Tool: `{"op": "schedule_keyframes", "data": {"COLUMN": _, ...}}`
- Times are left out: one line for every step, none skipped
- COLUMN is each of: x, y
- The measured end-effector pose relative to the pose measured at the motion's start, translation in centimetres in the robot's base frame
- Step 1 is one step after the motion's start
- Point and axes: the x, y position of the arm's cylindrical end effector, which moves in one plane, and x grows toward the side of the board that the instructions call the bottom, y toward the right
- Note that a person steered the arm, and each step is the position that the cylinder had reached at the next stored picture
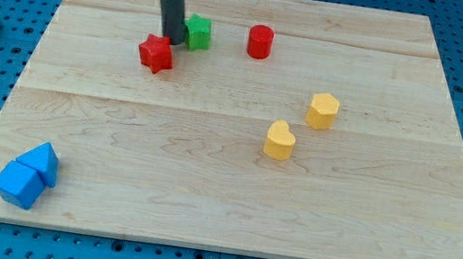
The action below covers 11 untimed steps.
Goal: Separate the blue blocks
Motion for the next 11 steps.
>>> {"op": "schedule_keyframes", "data": {"x": 2.0, "y": -2.9}}
{"op": "schedule_keyframes", "data": {"x": 3.3, "y": -5.1}}
{"op": "schedule_keyframes", "data": {"x": 7.1, "y": -13.1}}
{"op": "schedule_keyframes", "data": {"x": 17.7, "y": -16.9}}
{"op": "schedule_keyframes", "data": {"x": 22.1, "y": -18.5}}
{"op": "schedule_keyframes", "data": {"x": 26.7, "y": -15.3}}
{"op": "schedule_keyframes", "data": {"x": 29.5, "y": -12.3}}
{"op": "schedule_keyframes", "data": {"x": 27.6, "y": -11.5}}
{"op": "schedule_keyframes", "data": {"x": 24.7, "y": -11.4}}
{"op": "schedule_keyframes", "data": {"x": 23.7, "y": -9.6}}
{"op": "schedule_keyframes", "data": {"x": 24.4, "y": -8.1}}
